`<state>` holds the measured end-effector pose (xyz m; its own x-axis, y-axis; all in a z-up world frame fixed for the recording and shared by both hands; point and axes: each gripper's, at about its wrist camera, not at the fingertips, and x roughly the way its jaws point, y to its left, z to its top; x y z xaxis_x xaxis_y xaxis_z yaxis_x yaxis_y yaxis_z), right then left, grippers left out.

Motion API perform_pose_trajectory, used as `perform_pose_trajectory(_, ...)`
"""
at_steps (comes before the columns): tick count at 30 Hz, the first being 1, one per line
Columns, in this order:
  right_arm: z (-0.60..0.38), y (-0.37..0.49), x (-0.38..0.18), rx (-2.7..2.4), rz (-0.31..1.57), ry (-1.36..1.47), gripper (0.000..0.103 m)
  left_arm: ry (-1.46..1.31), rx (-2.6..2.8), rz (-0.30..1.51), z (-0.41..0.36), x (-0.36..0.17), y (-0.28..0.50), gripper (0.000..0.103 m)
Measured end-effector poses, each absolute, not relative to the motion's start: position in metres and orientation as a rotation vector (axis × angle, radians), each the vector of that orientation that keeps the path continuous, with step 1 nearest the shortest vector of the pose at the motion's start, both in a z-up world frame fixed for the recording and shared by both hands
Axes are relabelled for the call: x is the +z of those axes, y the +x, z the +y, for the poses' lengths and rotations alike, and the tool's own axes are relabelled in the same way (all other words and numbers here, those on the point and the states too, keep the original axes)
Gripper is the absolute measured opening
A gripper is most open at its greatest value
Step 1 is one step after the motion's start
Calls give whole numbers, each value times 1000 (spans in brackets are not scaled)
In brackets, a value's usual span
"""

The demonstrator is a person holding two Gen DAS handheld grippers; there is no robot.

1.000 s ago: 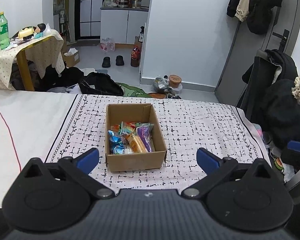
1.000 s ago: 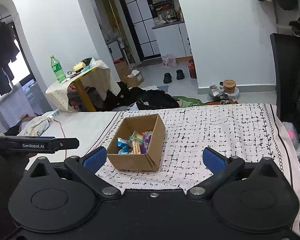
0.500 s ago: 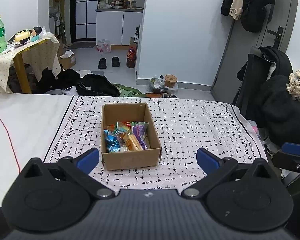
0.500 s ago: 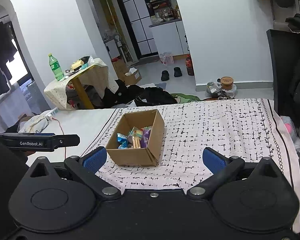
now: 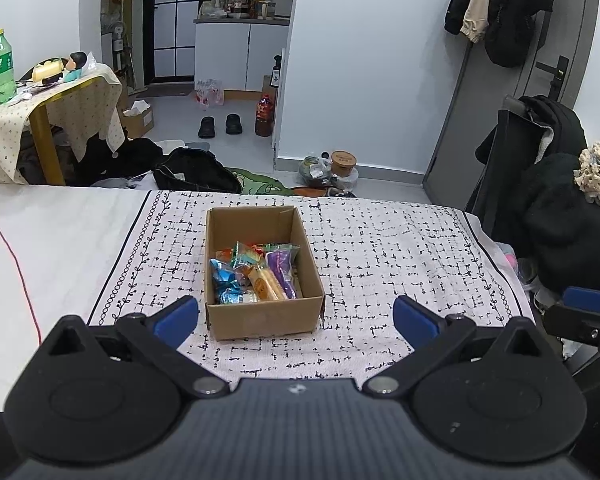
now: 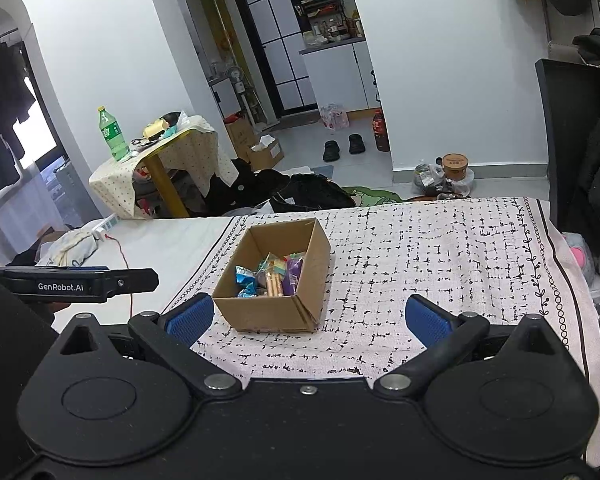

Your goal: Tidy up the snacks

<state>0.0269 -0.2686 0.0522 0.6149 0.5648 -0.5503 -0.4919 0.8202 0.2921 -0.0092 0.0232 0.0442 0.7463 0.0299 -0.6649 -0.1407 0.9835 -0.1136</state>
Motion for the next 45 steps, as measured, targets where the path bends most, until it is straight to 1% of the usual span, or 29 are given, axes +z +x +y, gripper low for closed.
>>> perform_pose_trajectory(45, -265, 27, 52, 605, 673, 112, 103, -153, 85, 721, 25, 45, -13, 103)
